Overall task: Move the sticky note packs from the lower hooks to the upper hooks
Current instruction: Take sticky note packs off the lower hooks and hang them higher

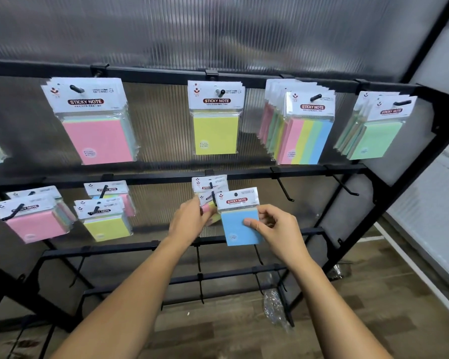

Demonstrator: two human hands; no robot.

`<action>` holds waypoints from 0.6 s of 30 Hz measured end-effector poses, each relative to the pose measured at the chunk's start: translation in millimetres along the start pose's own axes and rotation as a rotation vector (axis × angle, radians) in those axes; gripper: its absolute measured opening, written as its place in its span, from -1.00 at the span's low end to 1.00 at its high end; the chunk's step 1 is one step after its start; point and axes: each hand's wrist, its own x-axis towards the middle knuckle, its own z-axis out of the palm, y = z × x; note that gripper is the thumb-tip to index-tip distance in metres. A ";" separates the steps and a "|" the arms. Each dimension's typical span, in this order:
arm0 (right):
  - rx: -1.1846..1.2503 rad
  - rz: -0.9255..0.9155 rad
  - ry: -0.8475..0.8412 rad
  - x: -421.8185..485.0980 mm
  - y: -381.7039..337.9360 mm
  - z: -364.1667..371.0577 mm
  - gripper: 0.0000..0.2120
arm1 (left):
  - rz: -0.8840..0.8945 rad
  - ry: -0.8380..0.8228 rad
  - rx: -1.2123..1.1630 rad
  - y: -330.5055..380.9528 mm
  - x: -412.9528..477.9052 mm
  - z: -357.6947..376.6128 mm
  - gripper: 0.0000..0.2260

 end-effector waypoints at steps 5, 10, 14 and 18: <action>-0.023 0.012 0.011 -2.4 6.6 -2.9 -0.87 | -0.003 0.007 -0.037 0.6 -6.2 -1.9 -0.84; -0.041 0.014 0.001 -4.3 6.1 -7.2 -0.86 | -0.010 0.032 -0.019 5.7 -16.4 -7.9 -0.85; -0.032 0.004 -0.031 -8.2 2.5 -9.8 -0.87 | -0.033 0.023 -0.006 10.5 -29.6 -13.5 -0.81; -0.003 -0.015 -0.059 -14.2 -1.9 -14.3 -0.92 | -0.043 0.037 -0.009 16.7 -46.6 -18.1 -0.84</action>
